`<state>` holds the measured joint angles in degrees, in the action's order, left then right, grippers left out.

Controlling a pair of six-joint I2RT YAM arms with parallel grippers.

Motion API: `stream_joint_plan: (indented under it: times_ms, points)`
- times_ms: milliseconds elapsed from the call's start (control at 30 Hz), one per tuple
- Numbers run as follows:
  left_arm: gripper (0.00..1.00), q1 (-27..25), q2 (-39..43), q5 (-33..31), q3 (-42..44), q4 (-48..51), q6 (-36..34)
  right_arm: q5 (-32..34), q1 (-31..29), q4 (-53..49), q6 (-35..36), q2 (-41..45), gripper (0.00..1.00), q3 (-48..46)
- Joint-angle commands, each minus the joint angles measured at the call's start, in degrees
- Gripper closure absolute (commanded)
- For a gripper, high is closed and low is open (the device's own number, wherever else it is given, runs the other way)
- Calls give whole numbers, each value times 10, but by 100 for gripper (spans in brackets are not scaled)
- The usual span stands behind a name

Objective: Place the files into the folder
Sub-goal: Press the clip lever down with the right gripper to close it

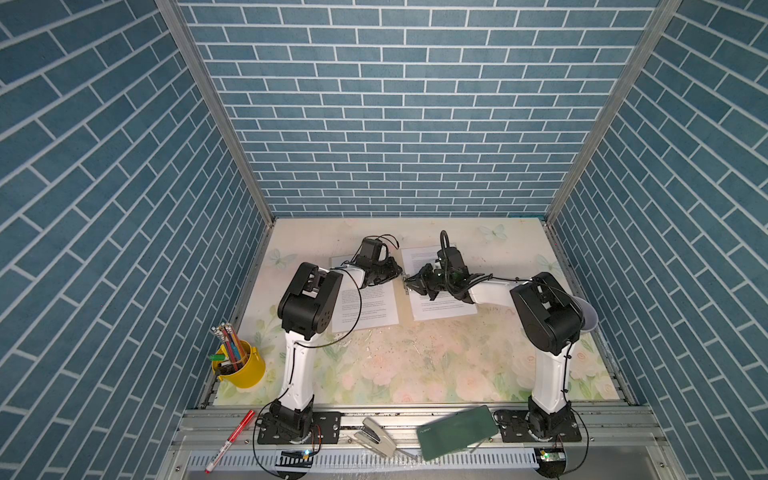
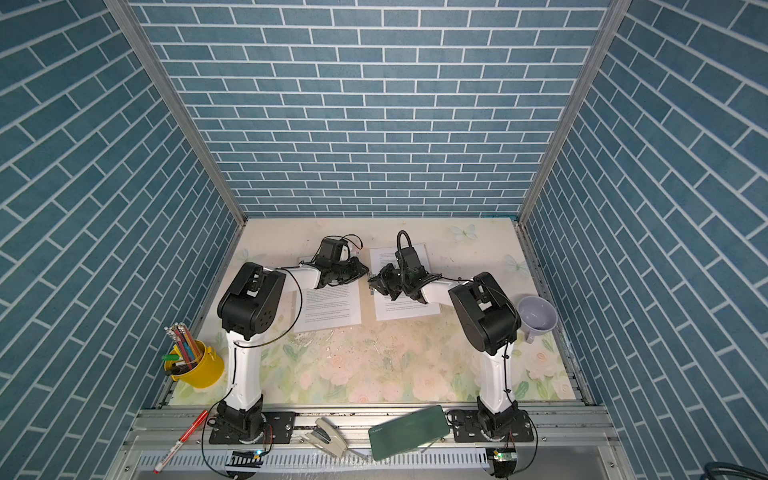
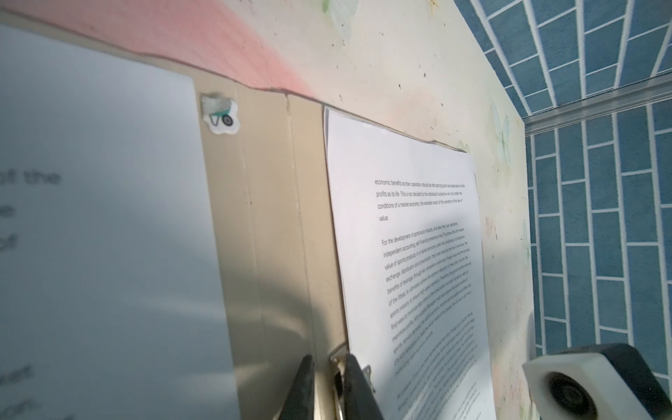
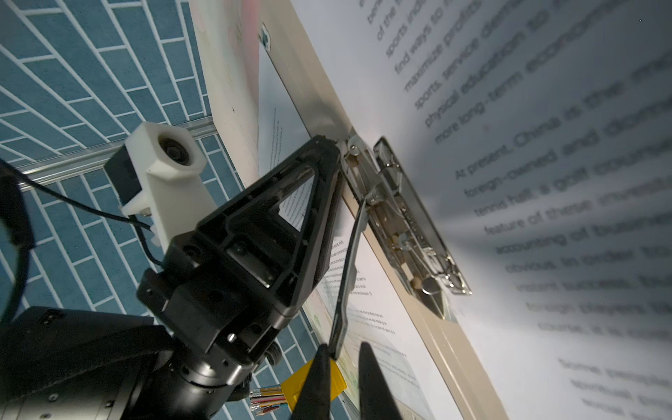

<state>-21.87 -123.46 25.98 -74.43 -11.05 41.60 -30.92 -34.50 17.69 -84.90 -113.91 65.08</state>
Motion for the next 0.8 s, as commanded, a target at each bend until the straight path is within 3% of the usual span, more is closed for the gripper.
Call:
stream_joint_plan:
  times_ms: [0, 767]
  points:
    - [82, 1, -17, 3, 3, 17, -3, -4, 0, 6, -19, -13, 84, 17]
    - [82, 0, -21, 6, 1, 21, -4, -5, 5, 31, -19, -29, 94, -38]
